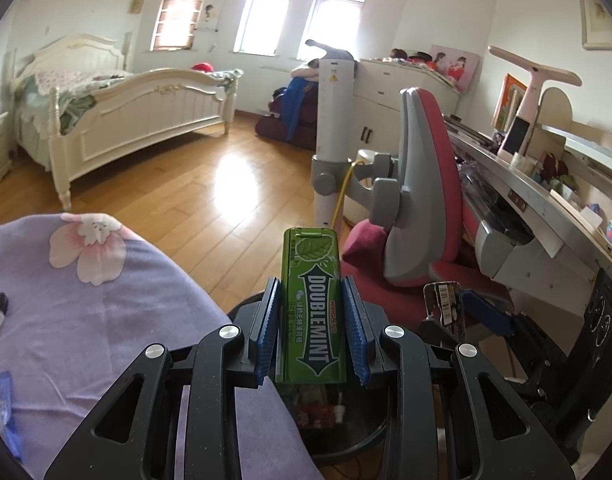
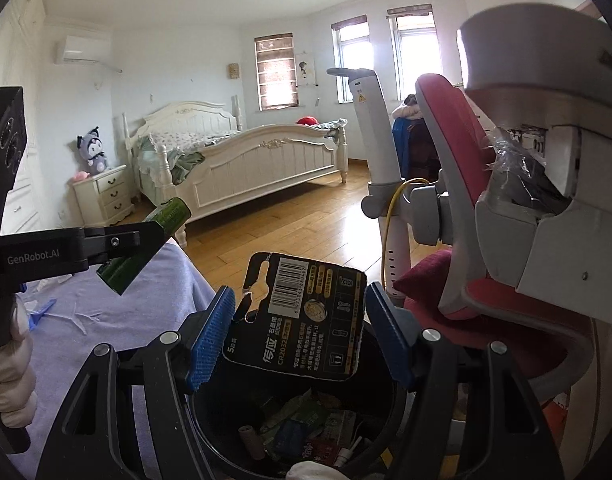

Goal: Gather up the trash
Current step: 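Lift the gum pack and battery card and carry both over the black bin, then open both tools to drop the gum pack and battery card into the bin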

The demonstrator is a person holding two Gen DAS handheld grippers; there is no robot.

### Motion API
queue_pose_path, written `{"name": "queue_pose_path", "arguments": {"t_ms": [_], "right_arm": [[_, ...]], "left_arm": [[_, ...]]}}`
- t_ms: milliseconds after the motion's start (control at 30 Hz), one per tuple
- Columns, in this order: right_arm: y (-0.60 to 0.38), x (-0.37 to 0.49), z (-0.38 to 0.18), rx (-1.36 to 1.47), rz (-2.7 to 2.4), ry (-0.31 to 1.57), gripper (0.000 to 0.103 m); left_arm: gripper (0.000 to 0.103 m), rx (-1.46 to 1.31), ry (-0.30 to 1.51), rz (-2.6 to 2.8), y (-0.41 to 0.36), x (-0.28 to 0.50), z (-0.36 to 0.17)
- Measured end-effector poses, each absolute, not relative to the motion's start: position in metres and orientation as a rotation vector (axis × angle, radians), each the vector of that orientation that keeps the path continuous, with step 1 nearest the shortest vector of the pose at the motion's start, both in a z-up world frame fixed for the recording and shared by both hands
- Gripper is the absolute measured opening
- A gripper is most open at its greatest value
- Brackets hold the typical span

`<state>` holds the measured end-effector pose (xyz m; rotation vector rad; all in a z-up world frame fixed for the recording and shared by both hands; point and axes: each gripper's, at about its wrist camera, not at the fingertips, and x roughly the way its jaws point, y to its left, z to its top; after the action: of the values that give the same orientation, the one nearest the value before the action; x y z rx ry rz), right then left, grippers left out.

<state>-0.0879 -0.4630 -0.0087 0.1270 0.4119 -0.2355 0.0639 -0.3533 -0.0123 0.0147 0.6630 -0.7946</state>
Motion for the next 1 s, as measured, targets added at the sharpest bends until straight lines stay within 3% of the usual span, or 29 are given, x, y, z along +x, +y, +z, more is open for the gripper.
{"name": "queue_pose_path", "arguments": {"t_ms": [900,967,1000], "right_arm": [[-0.466,-0.070,-0.023,0.065,-0.269,0.463,0.069],[-0.466,-0.069,-0.022,0.056,-0.268,0.467,0.081],[-0.465,-0.069,-0.021,0.051,-0.272,0.463,0.089]], "left_arm": [[0.032,0.058,0.735,-0.842,-0.399,0.090,-0.032],[0.032,0.088,0.730,-0.828,-0.403,0.089,-0.029],[0.043,0.107,0.711,-0.818,-0.404,0.088,-0.025]]}}
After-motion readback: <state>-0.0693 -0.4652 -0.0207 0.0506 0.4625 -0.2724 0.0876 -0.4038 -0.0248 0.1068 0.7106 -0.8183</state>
